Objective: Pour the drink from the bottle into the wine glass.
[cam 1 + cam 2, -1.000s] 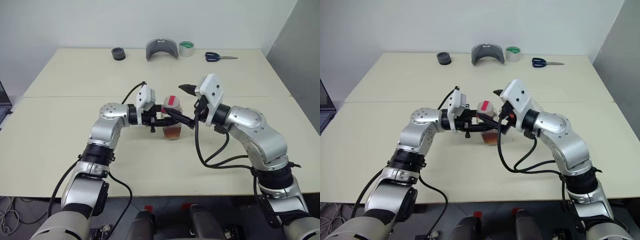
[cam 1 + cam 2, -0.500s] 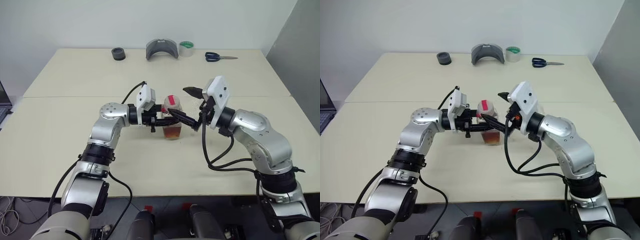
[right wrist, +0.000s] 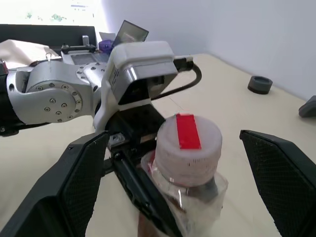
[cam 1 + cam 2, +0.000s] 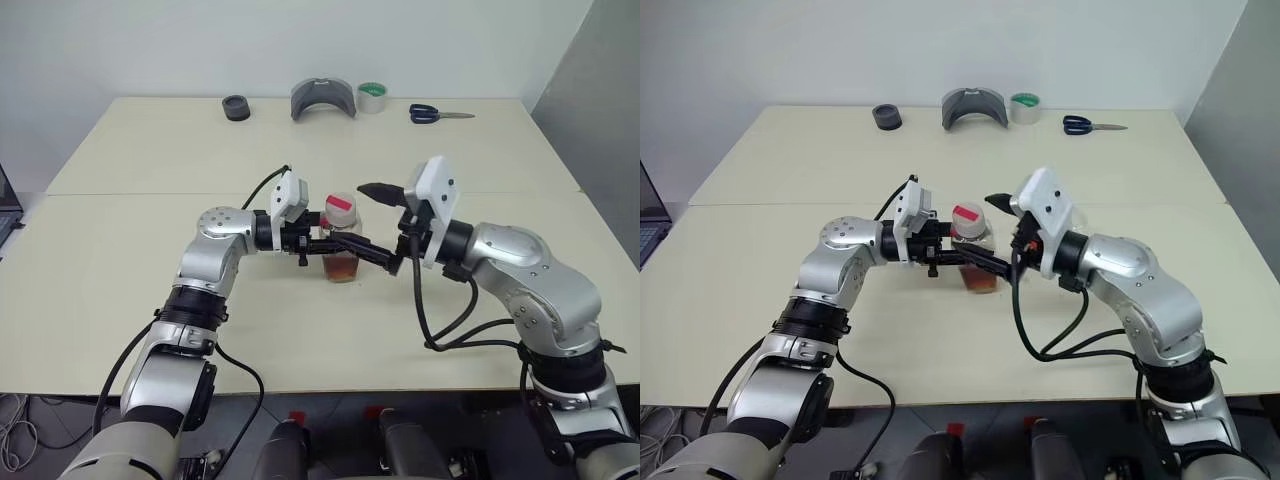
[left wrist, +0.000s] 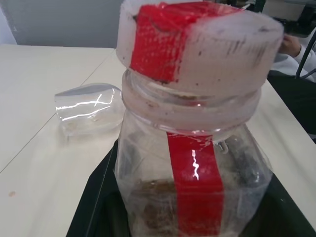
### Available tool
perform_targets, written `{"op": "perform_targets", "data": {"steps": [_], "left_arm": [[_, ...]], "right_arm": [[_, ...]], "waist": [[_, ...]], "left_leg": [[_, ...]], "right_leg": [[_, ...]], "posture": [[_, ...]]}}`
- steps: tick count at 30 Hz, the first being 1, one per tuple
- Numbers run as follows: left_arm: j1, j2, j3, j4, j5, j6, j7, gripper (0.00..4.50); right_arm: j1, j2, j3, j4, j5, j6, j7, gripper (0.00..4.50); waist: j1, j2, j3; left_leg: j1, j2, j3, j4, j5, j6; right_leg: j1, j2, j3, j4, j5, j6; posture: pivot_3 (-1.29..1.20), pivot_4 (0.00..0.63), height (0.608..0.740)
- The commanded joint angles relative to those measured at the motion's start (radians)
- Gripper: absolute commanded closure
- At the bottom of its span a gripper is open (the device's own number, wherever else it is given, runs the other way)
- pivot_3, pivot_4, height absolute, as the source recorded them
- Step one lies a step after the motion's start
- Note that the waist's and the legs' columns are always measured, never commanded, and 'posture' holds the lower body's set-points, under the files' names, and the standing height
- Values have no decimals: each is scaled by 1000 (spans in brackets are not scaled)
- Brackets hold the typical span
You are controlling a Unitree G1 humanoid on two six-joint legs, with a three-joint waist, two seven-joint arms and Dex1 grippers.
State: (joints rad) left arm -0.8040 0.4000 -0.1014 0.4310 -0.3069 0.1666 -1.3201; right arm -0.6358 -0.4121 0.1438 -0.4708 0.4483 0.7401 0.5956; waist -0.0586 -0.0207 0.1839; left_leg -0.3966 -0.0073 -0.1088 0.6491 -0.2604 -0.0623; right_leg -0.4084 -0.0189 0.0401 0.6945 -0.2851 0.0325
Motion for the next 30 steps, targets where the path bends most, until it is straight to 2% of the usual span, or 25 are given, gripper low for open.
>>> {"op": "perform_targets", "data": {"steps": [1, 12, 30], "left_arm": [[-31, 8, 24, -27, -22, -4, -4, 2701], [-28, 10, 23, -36, -22, 2, -5, 2701], [-33, 8, 23, -26, -19, -5, -3, 2701]], "right_arm": [[-55, 37, 21, 37, -59, -53, -47, 0], [-82, 60, 33, 92, -134, -86, -58, 0], [-52, 20, 1, 51, -107, -42, -47, 0]], "waist": [[0, 0, 0], [1, 0, 0], [1, 0, 0]], "left_leg": [[0, 0, 0, 0, 0, 0], [0, 0, 0, 0, 0, 0], [0, 0, 0, 0, 0, 0]], "right_leg": [[0, 0, 0, 0, 0, 0], [0, -1, 0, 0, 0, 0], [0, -1, 0, 0, 0, 0]], "posture": [[0, 150, 740], [0, 150, 740], [0, 150, 740]]}}
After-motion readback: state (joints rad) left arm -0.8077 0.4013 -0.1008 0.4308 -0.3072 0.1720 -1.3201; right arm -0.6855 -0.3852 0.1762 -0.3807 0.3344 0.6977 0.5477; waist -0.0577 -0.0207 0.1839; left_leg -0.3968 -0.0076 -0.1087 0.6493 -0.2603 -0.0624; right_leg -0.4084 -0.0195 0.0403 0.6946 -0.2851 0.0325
